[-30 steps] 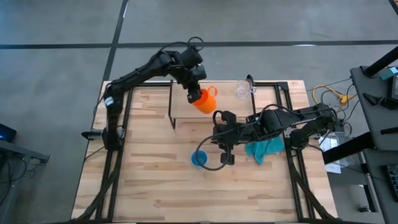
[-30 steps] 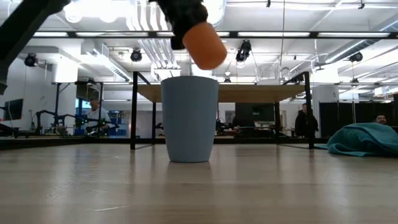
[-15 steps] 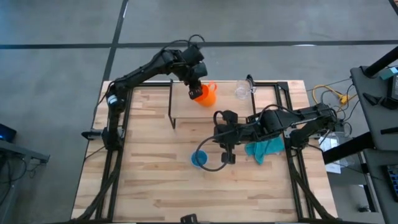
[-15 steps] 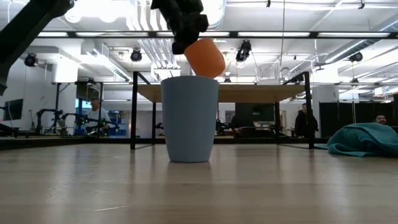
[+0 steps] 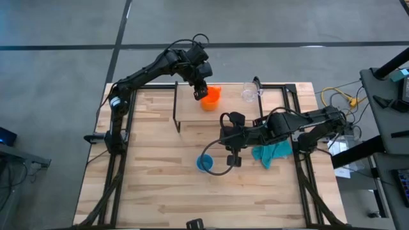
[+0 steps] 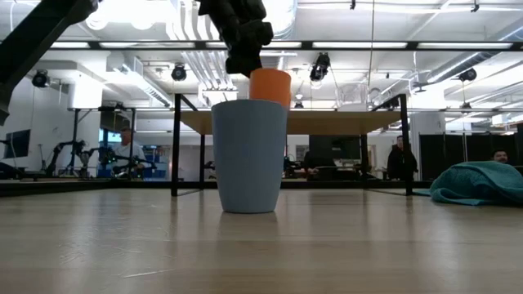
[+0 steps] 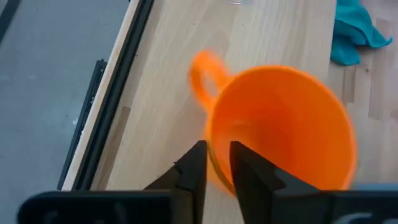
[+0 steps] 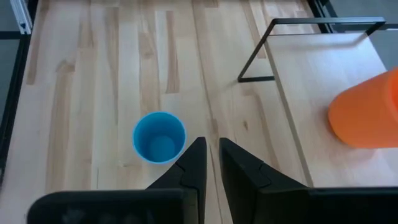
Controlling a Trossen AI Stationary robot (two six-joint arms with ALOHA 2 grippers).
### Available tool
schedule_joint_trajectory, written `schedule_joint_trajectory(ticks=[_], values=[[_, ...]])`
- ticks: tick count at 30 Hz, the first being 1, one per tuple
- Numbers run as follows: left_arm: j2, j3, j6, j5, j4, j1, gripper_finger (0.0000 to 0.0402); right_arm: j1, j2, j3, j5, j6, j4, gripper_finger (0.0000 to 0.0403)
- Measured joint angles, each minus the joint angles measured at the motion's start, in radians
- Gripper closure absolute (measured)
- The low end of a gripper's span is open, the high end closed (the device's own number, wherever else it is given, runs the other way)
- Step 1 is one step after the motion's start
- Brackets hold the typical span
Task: Stack small to large cups/mugs on shelf
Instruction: Put the orange mug on the shelf
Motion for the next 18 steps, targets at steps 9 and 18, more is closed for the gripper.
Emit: schedule_joint_trajectory(ticks=[9,18], values=[[0.000,0.001,-0.009,0.000,0.055,0.000,0.0302,0.000,0.000,0.000,0.000,0.003,0.000,0.0365],[-0.013,-0.002,-0.010,0.000,0.038,-0.001,0.0301,0.000,0.000,0.000,0.000,0.003,0.000,0.0365]])
